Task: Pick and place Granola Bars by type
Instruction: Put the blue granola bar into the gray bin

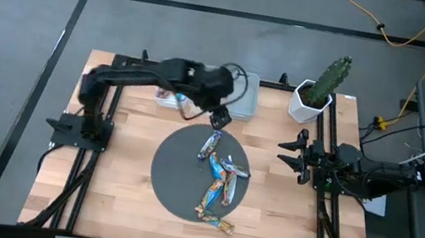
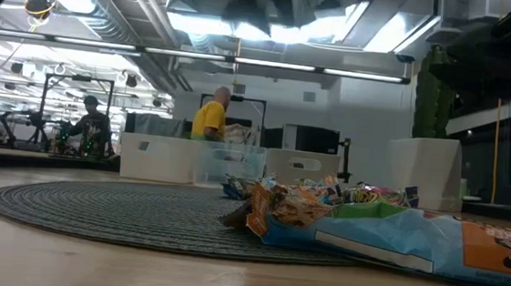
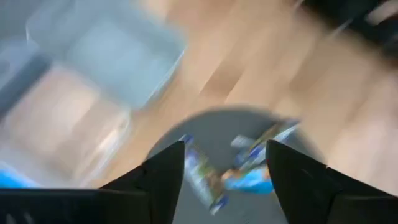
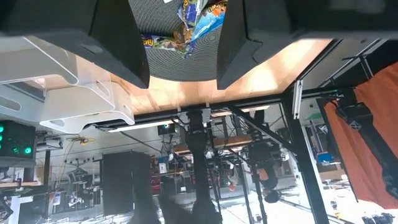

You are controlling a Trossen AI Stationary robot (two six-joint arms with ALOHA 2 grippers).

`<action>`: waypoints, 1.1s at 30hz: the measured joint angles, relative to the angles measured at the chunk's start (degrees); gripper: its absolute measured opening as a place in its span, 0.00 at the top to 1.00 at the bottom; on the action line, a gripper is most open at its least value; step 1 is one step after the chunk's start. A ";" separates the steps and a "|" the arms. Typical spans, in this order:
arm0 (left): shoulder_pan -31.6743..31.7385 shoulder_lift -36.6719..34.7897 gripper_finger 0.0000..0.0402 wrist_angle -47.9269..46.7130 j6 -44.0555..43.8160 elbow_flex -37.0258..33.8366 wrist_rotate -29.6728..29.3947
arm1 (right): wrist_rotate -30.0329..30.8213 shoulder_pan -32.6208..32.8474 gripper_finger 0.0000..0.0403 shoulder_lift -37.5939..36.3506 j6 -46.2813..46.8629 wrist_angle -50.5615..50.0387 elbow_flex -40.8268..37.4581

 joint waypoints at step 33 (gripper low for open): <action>-1.85 26.59 0.27 -1.76 -2.87 -1.18 1.26 | -3.06 0.00 0.53 0.02 -0.07 -1.06 0.00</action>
